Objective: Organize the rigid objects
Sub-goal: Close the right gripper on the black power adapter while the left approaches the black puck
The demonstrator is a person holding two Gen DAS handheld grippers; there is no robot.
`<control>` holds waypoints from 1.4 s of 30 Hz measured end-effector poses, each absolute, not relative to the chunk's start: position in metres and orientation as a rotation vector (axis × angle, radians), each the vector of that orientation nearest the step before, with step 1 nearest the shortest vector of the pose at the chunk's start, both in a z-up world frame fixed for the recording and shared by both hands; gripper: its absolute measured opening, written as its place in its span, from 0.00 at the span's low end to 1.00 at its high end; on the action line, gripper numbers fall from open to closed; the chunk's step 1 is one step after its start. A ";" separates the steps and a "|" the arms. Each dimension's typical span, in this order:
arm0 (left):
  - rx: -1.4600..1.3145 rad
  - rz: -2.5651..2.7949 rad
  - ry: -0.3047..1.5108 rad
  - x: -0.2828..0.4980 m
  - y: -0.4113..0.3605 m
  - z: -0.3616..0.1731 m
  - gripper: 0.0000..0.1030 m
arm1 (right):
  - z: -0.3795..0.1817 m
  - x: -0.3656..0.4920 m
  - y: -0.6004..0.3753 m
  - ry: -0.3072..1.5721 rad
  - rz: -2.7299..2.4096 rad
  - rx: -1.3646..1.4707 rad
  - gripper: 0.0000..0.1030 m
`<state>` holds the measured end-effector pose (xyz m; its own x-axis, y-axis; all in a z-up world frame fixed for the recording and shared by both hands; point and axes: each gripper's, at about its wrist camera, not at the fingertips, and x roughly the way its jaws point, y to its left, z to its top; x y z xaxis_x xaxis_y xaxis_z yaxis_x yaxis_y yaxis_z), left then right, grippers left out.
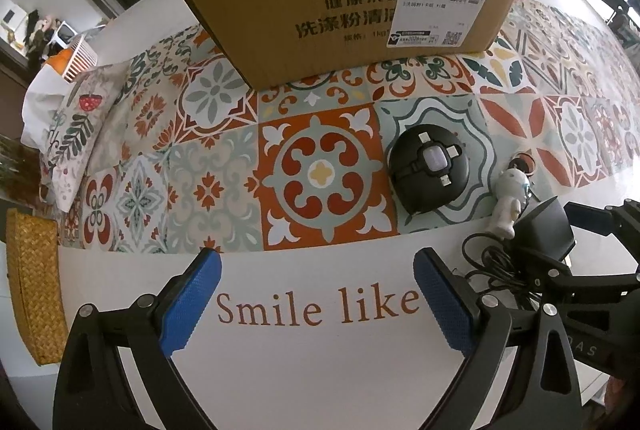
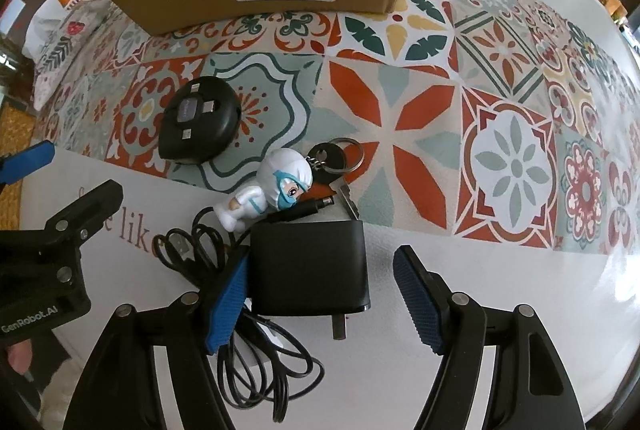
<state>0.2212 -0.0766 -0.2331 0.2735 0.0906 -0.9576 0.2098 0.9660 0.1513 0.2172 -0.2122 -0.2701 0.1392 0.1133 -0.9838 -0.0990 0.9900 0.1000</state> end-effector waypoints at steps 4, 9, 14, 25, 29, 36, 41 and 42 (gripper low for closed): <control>0.271 -0.088 1.300 0.223 -0.077 -0.236 0.95 | -0.276 0.216 -0.214 1.420 0.150 0.029 0.68; 0.265 -0.098 1.307 0.224 -0.076 -0.238 0.95 | -0.275 0.218 -0.214 1.400 0.149 0.035 0.54; 0.270 -0.118 1.300 0.223 -0.079 -0.236 0.95 | -0.268 0.216 -0.215 1.399 0.148 0.056 0.54; 0.302 -0.228 1.245 0.236 -0.104 -0.227 0.93 | -0.245 0.214 -0.237 1.364 0.114 0.126 0.54; 0.296 -0.260 1.237 0.247 -0.114 -0.229 0.89 | -0.242 0.218 -0.246 1.354 0.085 0.161 0.54; 0.297 -0.294 1.260 0.262 -0.127 -0.242 0.79 | -0.243 0.218 -0.264 1.344 0.054 0.217 0.54; 0.298 -0.301 1.277 0.267 -0.133 -0.251 0.76 | -0.244 0.220 -0.270 1.342 0.047 0.217 0.54; 0.298 -0.301 1.279 0.268 -0.134 -0.253 0.75 | -0.244 0.220 -0.271 1.344 0.047 0.217 0.54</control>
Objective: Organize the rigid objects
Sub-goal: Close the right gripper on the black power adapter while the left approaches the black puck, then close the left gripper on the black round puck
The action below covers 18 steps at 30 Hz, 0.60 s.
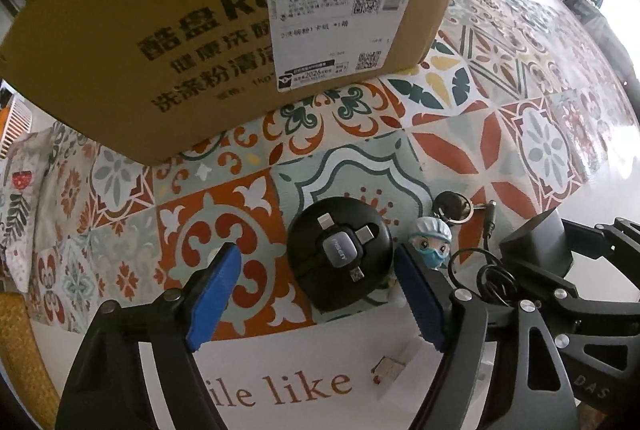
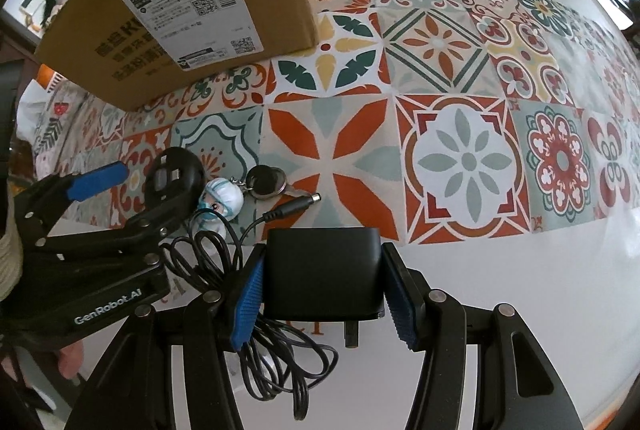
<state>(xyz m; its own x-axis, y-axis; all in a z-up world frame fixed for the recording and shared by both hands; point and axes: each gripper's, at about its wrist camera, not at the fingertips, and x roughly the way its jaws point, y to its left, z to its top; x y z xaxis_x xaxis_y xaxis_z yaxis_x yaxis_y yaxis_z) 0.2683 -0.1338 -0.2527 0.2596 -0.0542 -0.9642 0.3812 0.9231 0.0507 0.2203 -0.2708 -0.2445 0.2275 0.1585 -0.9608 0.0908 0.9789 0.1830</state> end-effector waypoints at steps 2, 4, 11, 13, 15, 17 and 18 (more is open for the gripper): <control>0.298 -0.302 1.282 0.270 -0.135 -0.255 0.75 | -0.245 0.220 -0.273 1.346 0.047 0.219 0.54; 0.290 -0.302 1.286 0.273 -0.134 -0.258 0.73 | -0.249 0.223 -0.271 1.351 0.045 0.219 0.54; 0.242 -0.318 1.307 0.279 -0.135 -0.272 0.62 | -0.254 0.227 -0.272 1.359 0.036 0.226 0.54; 0.240 -0.330 1.301 0.278 -0.134 -0.270 0.58 | -0.254 0.227 -0.273 1.357 0.038 0.227 0.54; 0.255 -0.347 1.298 0.277 -0.135 -0.269 0.53 | -0.253 0.227 -0.274 1.356 0.041 0.236 0.54; 0.259 -0.352 1.300 0.276 -0.136 -0.268 0.53 | -0.253 0.227 -0.273 1.355 0.043 0.240 0.54; 0.260 -0.352 1.300 0.274 -0.138 -0.267 0.53 | -0.253 0.226 -0.273 1.354 0.041 0.238 0.54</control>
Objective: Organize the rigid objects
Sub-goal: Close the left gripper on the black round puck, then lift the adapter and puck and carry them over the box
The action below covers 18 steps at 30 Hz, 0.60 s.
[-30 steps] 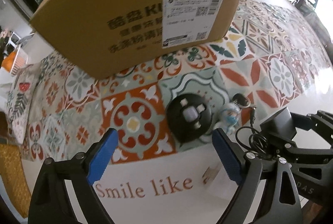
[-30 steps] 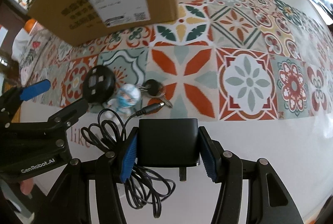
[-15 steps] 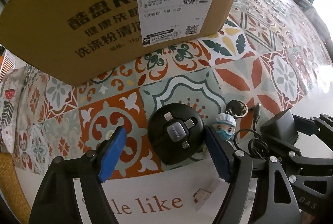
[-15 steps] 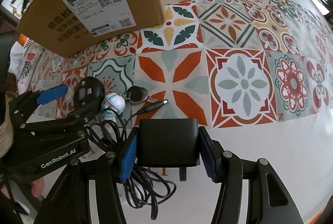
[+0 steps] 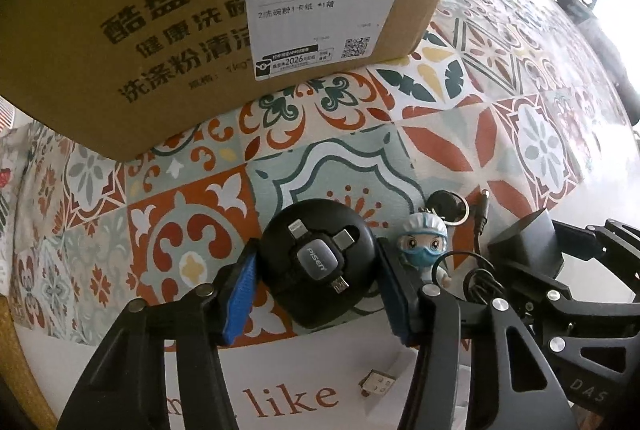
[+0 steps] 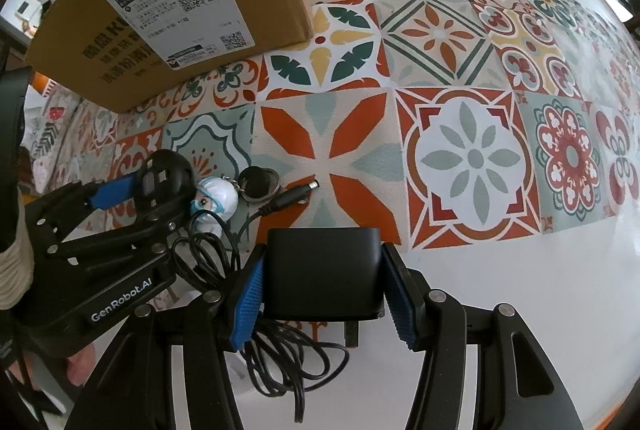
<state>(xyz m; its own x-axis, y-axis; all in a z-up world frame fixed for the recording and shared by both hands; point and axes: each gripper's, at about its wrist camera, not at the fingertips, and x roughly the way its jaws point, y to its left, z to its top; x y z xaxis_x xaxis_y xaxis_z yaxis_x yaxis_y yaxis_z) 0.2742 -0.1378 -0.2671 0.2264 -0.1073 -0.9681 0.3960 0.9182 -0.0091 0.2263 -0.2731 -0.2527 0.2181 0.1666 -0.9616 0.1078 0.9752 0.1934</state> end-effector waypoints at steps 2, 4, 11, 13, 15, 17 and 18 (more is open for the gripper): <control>0.265 -0.348 1.301 0.271 -0.141 -0.266 0.53 | -0.251 0.225 -0.273 1.351 0.037 0.237 0.54; 0.263 -0.347 1.294 0.265 -0.137 -0.263 0.53 | -0.250 0.223 -0.271 1.347 0.035 0.239 0.54; 0.242 -0.338 1.253 0.243 -0.124 -0.242 0.53 | -0.233 0.213 -0.263 1.307 0.032 0.241 0.54; 0.240 -0.336 1.236 0.238 -0.120 -0.234 0.53 | -0.228 0.211 -0.262 1.293 0.033 0.241 0.54; 0.232 -0.335 1.222 0.235 -0.117 -0.228 0.53 | -0.221 0.211 -0.262 1.279 0.034 0.244 0.54; 0.218 -0.335 1.214 0.233 -0.115 -0.220 0.53 | -0.214 0.210 -0.261 1.265 0.033 0.242 0.54; 0.210 -0.336 1.208 0.232 -0.114 -0.216 0.53 | -0.211 0.210 -0.260 1.258 0.032 0.238 0.54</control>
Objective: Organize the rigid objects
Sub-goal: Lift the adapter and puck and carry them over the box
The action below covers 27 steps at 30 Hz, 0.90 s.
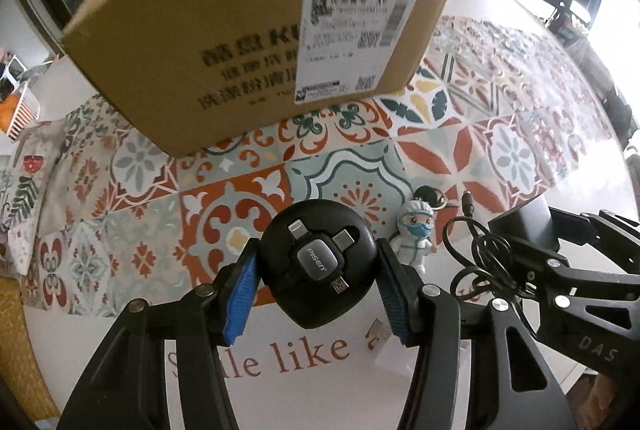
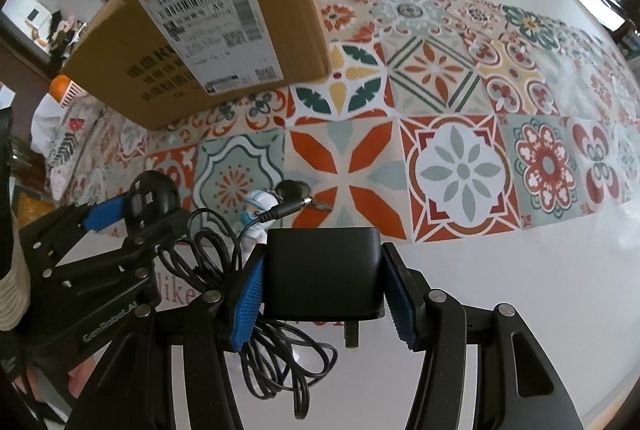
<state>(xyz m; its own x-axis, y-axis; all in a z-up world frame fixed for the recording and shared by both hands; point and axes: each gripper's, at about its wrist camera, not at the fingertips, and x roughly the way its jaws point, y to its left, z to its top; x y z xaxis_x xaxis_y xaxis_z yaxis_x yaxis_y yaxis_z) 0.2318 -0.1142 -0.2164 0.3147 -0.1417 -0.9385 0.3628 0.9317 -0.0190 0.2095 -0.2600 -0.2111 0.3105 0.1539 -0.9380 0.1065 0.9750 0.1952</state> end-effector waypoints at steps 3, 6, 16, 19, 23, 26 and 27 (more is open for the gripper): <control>0.187 -0.333 1.187 0.230 -0.106 -0.203 0.53 | -0.199 0.210 -0.258 1.232 0.031 0.226 0.54; 0.161 -0.330 1.169 0.230 -0.098 -0.188 0.53 | -0.188 0.209 -0.256 1.200 0.032 0.213 0.54; 0.121 -0.315 1.065 0.234 -0.073 -0.136 0.53 | -0.147 0.210 -0.241 1.092 0.066 0.177 0.54; 0.112 -0.313 1.031 0.235 -0.067 -0.122 0.53 | -0.133 0.213 -0.236 1.057 0.080 0.175 0.54; 0.097 -0.312 0.994 0.238 -0.061 -0.105 0.53 | -0.114 0.216 -0.229 1.008 0.099 0.170 0.54; 0.092 -0.310 0.968 0.240 -0.057 -0.094 0.53 | -0.103 0.219 -0.225 0.977 0.111 0.168 0.54; 0.089 -0.310 0.956 0.242 -0.055 -0.090 0.53 | -0.100 0.220 -0.224 0.969 0.113 0.167 0.54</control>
